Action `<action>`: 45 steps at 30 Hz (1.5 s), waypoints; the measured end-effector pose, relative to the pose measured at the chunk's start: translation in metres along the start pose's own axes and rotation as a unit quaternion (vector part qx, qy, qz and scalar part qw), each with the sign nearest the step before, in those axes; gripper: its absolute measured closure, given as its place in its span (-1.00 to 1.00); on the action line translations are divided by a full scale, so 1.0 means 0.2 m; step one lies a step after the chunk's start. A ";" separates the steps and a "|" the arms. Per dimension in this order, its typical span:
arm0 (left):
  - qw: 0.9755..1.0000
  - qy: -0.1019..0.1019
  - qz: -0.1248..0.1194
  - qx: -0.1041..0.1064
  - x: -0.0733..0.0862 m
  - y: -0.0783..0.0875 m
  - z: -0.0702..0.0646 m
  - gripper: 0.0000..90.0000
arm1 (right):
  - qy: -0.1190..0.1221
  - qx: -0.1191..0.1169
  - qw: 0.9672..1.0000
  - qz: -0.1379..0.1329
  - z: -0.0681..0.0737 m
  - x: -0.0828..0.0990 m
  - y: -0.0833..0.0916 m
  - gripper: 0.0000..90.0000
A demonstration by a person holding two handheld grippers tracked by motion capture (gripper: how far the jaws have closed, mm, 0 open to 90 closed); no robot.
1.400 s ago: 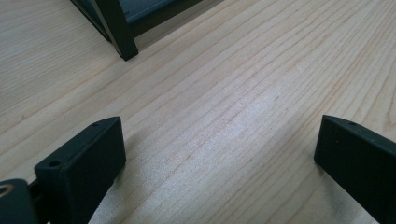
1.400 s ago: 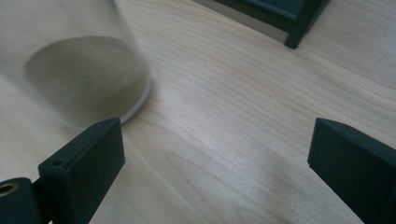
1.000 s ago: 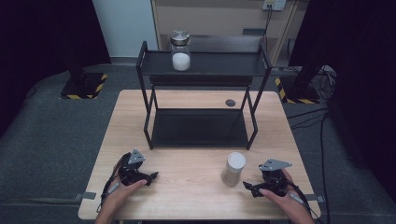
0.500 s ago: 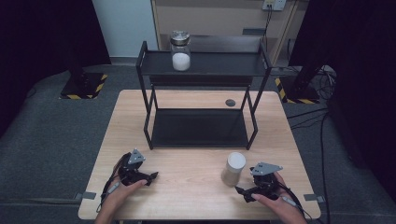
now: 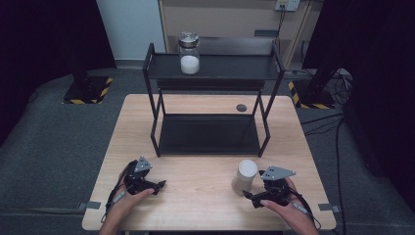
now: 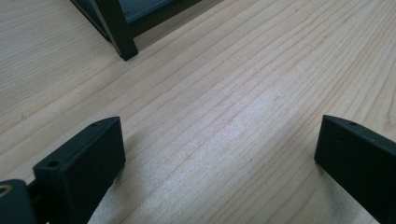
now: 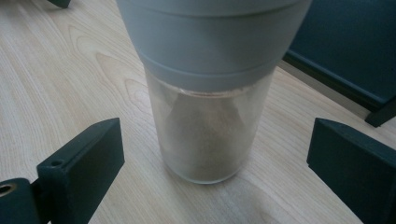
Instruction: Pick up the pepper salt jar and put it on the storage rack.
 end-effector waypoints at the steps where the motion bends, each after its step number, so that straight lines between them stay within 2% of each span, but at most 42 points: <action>1: 1.000 0.000 0.000 0.000 0.00 0.00 0.00 -0.99 | -0.003 0.001 1.000 -0.001 0.00 0.00 0.00 -0.89; 11: 1.000 0.000 0.000 0.000 0.00 0.00 0.00 -0.99 | -0.004 -0.004 1.000 -0.016 0.03 -0.04 -0.04 -0.72; 20: 1.000 0.000 0.000 0.000 0.00 0.00 0.00 -0.99 | -0.017 -0.001 0.999 -0.042 0.03 -0.07 -0.04 -0.38; 25: 1.000 0.000 0.000 0.000 0.00 0.00 0.00 -0.99 | -0.025 -0.004 0.998 -0.052 0.02 -0.07 -0.03 -0.26; 32: 1.000 0.000 0.000 0.000 0.00 0.00 0.00 -0.99 | -0.007 0.007 0.998 -0.055 0.04 -0.08 -0.02 -0.22; 45: 1.000 0.000 0.001 0.000 0.00 0.00 0.00 -1.00 | 0.000 -0.003 0.998 -0.062 0.01 -0.11 0.00 -0.22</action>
Point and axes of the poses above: each handheld gripper's, and its own axes: y roughly backward along the jaws, x roughly out of its underside, z roughly to its left, the point moved 4 cm from there along -y, roughly forward along the jaws, and after that the axes turned 11 degrees about x, right-handed, at the moved point
